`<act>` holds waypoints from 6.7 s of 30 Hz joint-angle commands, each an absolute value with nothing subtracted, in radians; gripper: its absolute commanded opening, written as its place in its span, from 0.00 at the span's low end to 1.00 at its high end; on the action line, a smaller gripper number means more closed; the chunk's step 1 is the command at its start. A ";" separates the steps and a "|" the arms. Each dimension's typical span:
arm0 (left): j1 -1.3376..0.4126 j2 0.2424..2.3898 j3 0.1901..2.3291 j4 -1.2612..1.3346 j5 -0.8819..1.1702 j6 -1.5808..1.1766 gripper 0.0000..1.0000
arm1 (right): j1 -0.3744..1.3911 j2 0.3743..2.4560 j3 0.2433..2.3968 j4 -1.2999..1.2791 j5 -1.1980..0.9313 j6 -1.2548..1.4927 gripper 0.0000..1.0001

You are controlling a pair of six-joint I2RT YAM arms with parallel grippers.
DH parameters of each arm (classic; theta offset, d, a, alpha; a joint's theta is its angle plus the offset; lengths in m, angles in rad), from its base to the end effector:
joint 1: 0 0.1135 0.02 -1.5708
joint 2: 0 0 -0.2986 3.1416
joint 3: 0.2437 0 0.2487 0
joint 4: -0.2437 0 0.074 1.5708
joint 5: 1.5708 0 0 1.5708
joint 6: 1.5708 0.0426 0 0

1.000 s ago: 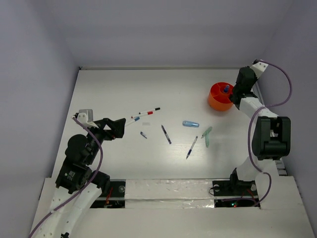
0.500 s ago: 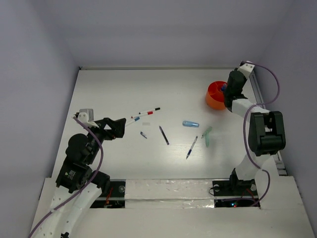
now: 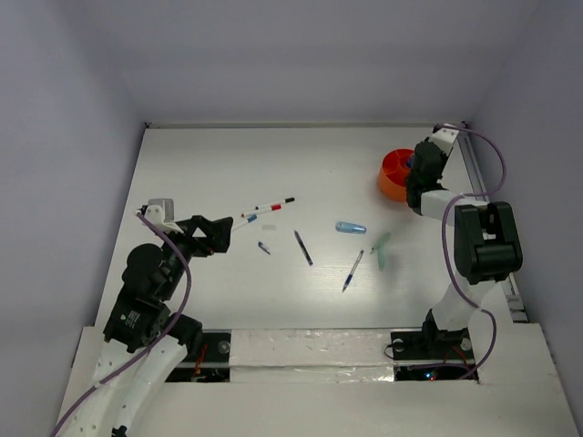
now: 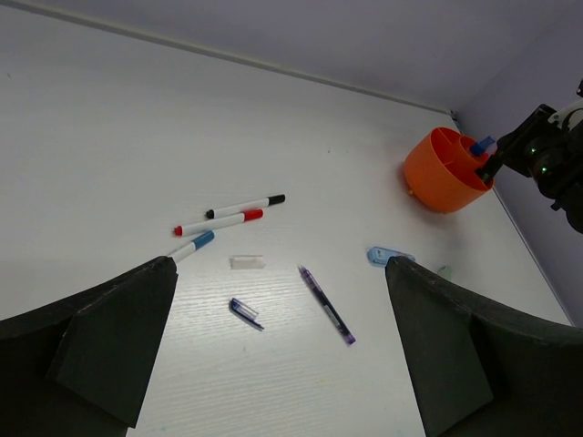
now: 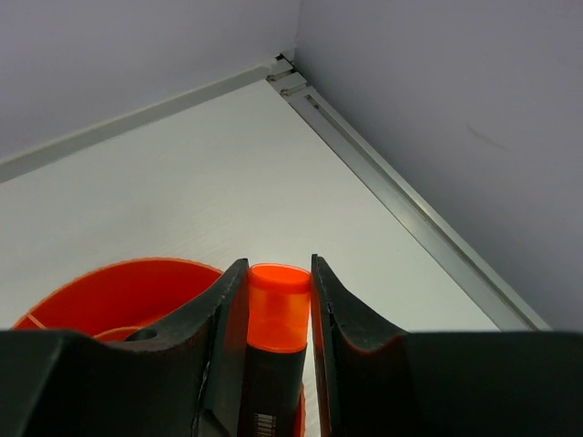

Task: Sort the stationery into containers
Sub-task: Place the pen in the storage box, then pick up the pen from the center of the board, then place the pen in the storage box.

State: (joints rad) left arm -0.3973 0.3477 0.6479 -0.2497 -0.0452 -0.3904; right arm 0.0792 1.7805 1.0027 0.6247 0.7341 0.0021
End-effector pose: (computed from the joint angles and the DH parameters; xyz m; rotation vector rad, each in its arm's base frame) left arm 0.0639 -0.0247 0.3498 -0.0315 1.5496 -0.5931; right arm 0.4016 0.0032 0.2628 0.4743 1.6499 -0.5695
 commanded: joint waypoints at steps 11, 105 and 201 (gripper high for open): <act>-0.351 0.413 0.649 -0.184 -0.005 -0.367 0.99 | 0.083 1.582 0.969 0.546 0.652 0.195 0.55; -0.589 1.108 0.690 0.213 0.511 -0.394 0.00 | 0.525 1.482 0.793 0.634 -0.740 0.651 1.00; -0.721 0.845 0.431 0.393 0.015 -0.526 0.91 | 0.268 1.422 1.020 0.215 0.638 0.192 0.85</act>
State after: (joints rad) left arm -0.7181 0.8021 0.3416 0.4099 0.0731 -0.5537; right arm 0.2657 1.5261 0.9607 0.2764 0.6895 0.1501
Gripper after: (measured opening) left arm 0.915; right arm 0.816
